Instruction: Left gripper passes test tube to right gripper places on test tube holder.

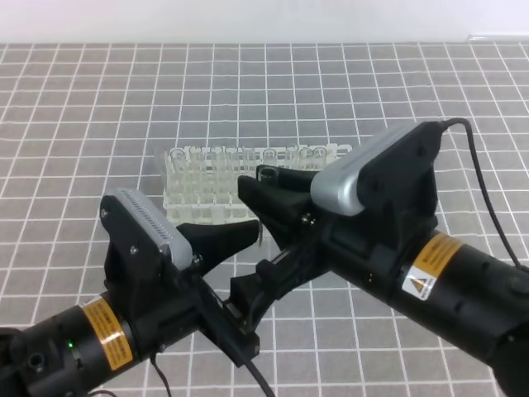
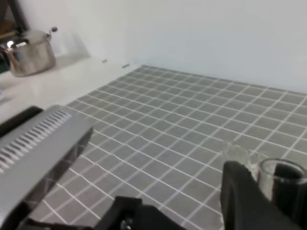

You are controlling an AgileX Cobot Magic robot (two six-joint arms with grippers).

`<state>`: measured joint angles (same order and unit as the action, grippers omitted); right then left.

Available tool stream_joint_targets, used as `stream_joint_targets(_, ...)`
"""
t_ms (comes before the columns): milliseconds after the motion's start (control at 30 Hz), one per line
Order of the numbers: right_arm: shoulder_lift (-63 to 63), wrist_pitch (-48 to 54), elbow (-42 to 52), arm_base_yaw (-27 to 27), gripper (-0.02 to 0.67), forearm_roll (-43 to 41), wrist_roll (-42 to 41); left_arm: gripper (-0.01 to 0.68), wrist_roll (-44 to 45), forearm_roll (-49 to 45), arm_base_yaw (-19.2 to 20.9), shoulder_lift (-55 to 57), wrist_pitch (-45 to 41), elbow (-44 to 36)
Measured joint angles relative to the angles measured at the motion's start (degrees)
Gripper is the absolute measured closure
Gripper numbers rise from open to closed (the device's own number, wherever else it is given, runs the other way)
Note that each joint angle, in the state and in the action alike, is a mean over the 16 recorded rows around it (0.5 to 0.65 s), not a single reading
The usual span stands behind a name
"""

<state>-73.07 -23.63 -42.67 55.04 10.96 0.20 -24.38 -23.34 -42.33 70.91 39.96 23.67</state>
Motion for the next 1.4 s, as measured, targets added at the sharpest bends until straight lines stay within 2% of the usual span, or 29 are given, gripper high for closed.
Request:
stream_joint_targets(67, 0.8, 0.6, 0.0, 0.0, 0.551, 2.4, -2.6, 0.276, 0.0, 0.0, 0.0, -1.3, -1.1, 0.0)
stream_joint_targets(133, 1.8, 1.3, 0.0, 0.0, 0.552, 5.0, -5.5, 0.295, 0.0, -0.2, 0.0, -3.2, -3.0, 0.0)
stream_joint_targets(433, 6.5, 4.7, 0.0, 0.0, 0.552, 15.7, -17.4, 0.528, -4.7, -5.6, 0.0, -18.6, -14.4, -1.4)
stream_joint_targets(567, 7.5, 6.1, 0.1, 0.0, 0.552, 18.7, -20.4, 0.625, -11.2, -11.2, 0.0, -27.4, -18.8, -4.1)
stream_joint_targets(667, 7.9, 6.9, 0.1, 0.0, 0.552, 20.0, -21.5, 0.667, -16.9, -15.7, 0.0, -33.8, -20.6, -7.3)
stream_joint_targets(1000, 8.0, 8.4, 0.2, 0.0, 0.552, 21.0, -22.0, 0.672, -30.5, -25.4, 0.0, -46.4, -23.5, -19.4)
stream_joint_targets(1400, 8.0, 8.8, 0.2, 0.0, 0.552, 21.1, -22.0, 0.673, -31.1, -26.1, 0.0, -47.6, -33.5, -24.0)
